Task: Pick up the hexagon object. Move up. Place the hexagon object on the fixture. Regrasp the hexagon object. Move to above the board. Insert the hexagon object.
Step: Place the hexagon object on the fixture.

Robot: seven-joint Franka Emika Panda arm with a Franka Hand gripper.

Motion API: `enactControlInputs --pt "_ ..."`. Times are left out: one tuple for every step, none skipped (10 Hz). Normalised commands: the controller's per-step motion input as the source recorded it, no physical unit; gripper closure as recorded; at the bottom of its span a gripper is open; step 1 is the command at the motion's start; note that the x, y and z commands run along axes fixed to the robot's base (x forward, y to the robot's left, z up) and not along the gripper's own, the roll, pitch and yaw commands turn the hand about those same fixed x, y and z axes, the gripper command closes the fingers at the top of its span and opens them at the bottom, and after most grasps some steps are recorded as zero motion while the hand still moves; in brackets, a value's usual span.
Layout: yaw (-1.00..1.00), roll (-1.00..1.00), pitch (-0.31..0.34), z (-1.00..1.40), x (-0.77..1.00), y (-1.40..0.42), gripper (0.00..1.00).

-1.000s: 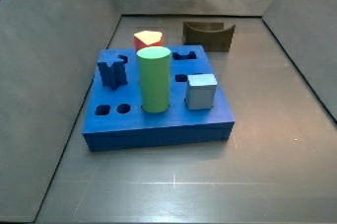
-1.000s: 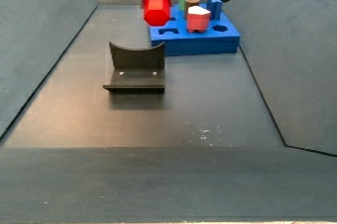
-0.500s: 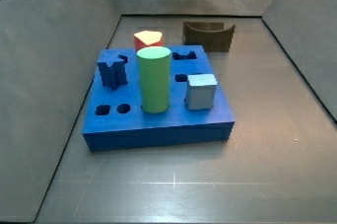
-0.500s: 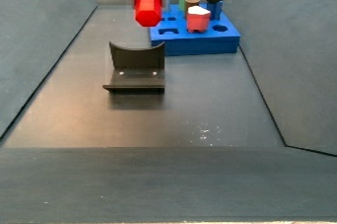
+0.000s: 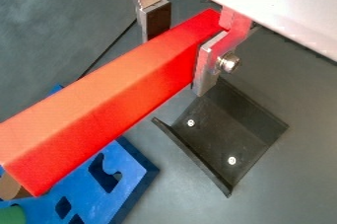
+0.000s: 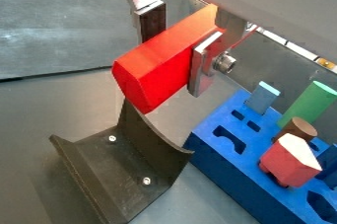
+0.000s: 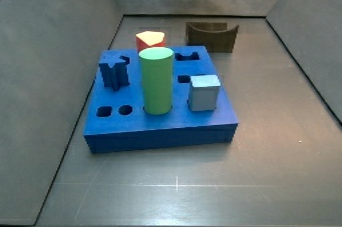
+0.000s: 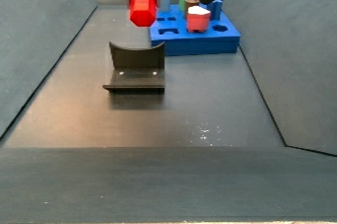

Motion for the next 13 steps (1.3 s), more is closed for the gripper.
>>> enactControlInputs --pt "-0.12 -1.00 0.047 -1.00 0.23 0.08 1.00" --pt "-0.13 -1.00 0.054 -1.00 0.23 0.09 1.00" --pt "-0.13 -1.00 0.067 -1.00 0.25 0.09 1.00" --pt "-0.14 -1.00 0.073 -1.00 0.28 0.09 1.00" --pt "-0.16 -1.00 0.072 -1.00 0.30 0.10 1.00" --pt "-0.16 -0.85 0.058 -1.00 0.31 0.10 1.00" --pt "-0.14 -0.63 0.038 -1.00 0.34 0.11 1.00" --pt "-0.13 -0.46 0.026 -1.00 0.36 0.11 1.00" --pt "-0.12 -0.27 0.018 -0.96 0.38 0.10 1.00" --pt "-0.10 -0.19 0.008 -0.78 0.34 0.07 1.00" --pt "-0.10 -0.18 0.002 -0.67 0.31 0.07 1.00" --pt "-0.09 -0.17 -0.015 -0.46 0.25 0.06 1.00" --pt "-0.08 -0.16 -0.023 -0.33 0.20 0.05 1.00"
